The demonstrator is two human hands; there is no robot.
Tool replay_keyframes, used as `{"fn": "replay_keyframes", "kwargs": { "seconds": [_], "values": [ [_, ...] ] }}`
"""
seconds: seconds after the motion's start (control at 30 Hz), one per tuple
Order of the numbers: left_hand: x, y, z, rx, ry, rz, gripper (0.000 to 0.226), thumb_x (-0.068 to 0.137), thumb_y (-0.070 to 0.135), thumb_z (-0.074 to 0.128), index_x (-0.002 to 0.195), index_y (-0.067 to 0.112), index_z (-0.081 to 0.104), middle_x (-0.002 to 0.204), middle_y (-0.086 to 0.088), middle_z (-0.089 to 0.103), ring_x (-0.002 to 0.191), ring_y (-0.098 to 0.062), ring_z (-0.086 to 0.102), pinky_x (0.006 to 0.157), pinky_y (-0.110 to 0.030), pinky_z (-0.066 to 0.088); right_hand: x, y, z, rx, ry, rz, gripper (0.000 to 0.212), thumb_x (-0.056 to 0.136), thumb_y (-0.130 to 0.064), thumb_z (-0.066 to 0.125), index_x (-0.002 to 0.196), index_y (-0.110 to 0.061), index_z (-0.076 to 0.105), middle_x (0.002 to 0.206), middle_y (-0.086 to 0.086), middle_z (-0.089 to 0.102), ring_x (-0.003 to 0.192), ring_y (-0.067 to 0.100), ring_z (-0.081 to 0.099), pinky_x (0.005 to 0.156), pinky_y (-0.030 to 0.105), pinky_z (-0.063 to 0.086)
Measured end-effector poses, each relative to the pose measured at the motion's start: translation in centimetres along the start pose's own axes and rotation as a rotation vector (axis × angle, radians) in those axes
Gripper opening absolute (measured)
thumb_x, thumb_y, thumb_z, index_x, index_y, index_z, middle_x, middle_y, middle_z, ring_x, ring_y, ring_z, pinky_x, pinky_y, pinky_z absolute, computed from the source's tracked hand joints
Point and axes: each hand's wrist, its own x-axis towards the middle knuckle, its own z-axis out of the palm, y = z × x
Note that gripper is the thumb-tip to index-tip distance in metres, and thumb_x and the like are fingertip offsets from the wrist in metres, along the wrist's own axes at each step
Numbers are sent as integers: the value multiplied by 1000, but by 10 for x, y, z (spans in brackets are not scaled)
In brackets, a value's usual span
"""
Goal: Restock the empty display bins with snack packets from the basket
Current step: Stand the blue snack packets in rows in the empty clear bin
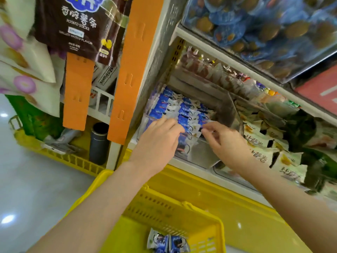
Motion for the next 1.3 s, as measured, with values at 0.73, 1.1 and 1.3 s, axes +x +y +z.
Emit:
{"fn": "replay_keyframes", "kwargs": {
  "seconds": [0.73,1.1,1.3],
  "values": [
    [-239,-94,15,115,-311,-931,33,100,26,34,129,14,43,119,-14,59,105,-34,57,79,-36,40,-246,9,286,336,-1145,-31,64,97,-31,49,149,-19,15,155,1,19,131,22,38,108,35,34],
    [-251,-103,27,257,-204,-908,30,99,36,31,117,18,46,83,-4,57,81,-37,59,62,-33,32,-256,15,318,141,-1201,-141,65,91,-46,52,144,-16,29,154,3,20,140,22,24,112,32,28],
    [-251,-104,24,211,-210,-915,32,99,34,32,121,16,46,97,-12,63,87,-37,59,65,-34,37,-258,22,306,99,-1136,-80,81,82,-59,57,144,-18,25,143,3,40,128,22,40,103,30,35]
  ]
}}
